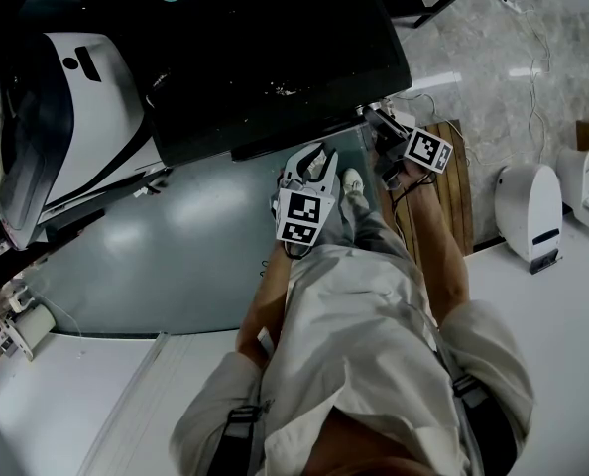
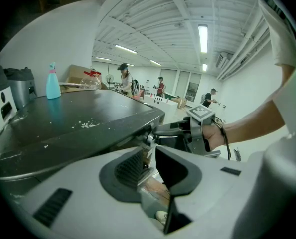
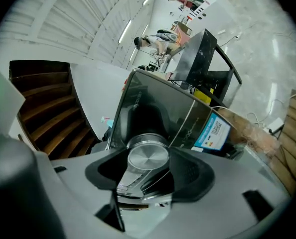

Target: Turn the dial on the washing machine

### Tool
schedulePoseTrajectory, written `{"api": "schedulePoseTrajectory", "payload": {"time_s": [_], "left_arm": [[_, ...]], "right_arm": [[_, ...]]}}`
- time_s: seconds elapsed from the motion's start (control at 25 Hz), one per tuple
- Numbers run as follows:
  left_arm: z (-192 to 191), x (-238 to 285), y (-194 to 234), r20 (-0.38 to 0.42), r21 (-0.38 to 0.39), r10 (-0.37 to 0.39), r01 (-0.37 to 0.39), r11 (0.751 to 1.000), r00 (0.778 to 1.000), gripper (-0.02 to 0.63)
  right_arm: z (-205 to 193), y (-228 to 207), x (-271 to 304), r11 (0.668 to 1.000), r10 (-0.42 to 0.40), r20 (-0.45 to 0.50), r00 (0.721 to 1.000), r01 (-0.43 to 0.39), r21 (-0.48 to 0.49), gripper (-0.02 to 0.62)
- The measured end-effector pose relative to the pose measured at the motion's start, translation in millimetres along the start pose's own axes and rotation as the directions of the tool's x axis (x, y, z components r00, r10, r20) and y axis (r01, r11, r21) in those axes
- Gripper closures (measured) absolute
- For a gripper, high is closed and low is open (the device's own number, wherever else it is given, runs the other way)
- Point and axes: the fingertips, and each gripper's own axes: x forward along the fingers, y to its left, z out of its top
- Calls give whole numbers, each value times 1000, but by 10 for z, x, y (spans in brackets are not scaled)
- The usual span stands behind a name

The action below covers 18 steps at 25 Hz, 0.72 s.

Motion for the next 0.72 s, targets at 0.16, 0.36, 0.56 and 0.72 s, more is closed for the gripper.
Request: {"api": "schedulePoseTrajectory", "payload": {"time_s": [0.16, 0.36, 0.56, 0.72], "left_arm": [[-2, 6, -2, -1, -2, 1, -1, 1000, 1000, 518], [-20, 3, 1, -4, -6, 3, -3, 1000, 1000, 518], [-22, -3, 8, -5, -6, 6, -6, 1000, 1000, 518], [-13, 6, 13, -2, -6, 7, -7, 1000, 1000, 518]], "right_arm": [[14, -5, -1, 998, 30, 21, 999, -31, 55, 334], [25, -3, -2, 989, 67, 45, 997, -72, 126, 334], [25, -14, -10, 981, 88, 56, 995, -96, 170, 334], [24, -29, -1, 974, 98, 64, 993, -109, 199, 333]]}}
